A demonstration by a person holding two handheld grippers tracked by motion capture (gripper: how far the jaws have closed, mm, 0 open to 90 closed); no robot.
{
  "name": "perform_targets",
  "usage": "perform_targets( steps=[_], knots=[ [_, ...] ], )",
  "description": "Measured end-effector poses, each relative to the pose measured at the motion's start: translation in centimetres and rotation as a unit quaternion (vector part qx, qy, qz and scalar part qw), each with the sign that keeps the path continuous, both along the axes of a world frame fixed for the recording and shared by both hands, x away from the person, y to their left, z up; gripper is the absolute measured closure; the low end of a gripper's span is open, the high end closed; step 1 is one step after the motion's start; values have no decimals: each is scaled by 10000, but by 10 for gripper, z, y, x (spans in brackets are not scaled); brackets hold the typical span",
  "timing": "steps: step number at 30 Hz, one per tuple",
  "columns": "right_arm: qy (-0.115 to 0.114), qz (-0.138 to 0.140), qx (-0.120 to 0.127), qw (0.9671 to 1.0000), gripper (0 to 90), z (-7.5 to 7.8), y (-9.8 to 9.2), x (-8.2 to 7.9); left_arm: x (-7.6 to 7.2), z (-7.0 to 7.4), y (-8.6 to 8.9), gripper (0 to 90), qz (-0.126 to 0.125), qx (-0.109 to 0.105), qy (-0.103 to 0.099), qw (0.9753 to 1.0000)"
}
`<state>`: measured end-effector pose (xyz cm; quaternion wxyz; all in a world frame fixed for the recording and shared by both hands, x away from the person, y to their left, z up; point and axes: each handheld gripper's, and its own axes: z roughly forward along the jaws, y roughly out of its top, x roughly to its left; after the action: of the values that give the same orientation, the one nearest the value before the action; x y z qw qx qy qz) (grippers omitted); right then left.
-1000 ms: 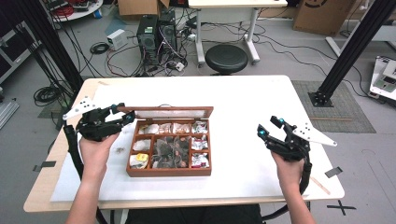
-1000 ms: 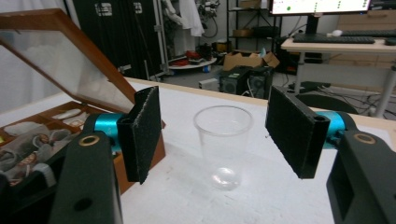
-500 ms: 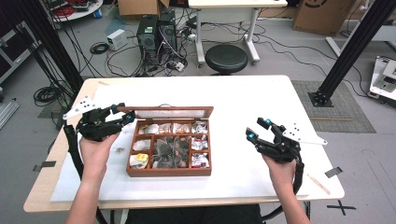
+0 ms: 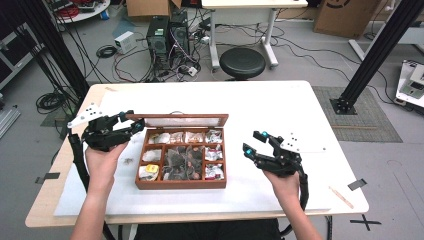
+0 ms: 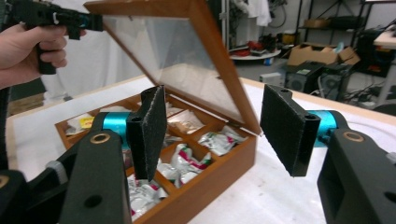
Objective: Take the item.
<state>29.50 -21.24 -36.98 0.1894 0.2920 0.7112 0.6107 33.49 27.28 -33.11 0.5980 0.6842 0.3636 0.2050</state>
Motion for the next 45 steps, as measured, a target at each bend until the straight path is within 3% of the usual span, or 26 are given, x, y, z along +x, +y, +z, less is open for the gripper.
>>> perform_targets(
  steps=[9, 14, 20, 27, 31, 34, 38, 43, 45],
  knots=[
    [240, 355, -112, 9990, 434, -4, 30, 6, 0, 0, 0, 394, 1, -16, 7, 10000],
    [387, 520, -356, 9973, 453, -9, 52, 11, 0, 0, 0, 394, 3, -21, 14, 10000],
    [695, 694, -693, 9928, 478, -19, 76, 21, 1, 0, -1, 396, 21, -26, 12, 10000],
    [839, 910, -990, 9874, 541, -22, 107, 28, 1, 0, -1, 396, 12, -43, 12, 10000],
    [955, 1061, -1243, 9819, 595, -22, 126, 34, 2, 0, 0, 395, 0, -55, 16, 10000],
    [1094, 1177, -1542, 9749, 612, -21, 140, 40, 1, 0, -1, 396, 14, -62, 14, 10000],
    [1187, 1322, -1766, 9681, 625, -20, 157, 44, 1, 0, -1, 395, 13, -60, 12, 10000],
    [1056, 1501, -2074, 9609, 619, -17, 178, 41, 1, 0, -1, 395, 7, -55, 9, 10000],
    [1029, 1492, -2170, 9592, 576, -17, 186, 40, 1, 0, -1, 395, 0, -51, 10, 10000]
  ],
)
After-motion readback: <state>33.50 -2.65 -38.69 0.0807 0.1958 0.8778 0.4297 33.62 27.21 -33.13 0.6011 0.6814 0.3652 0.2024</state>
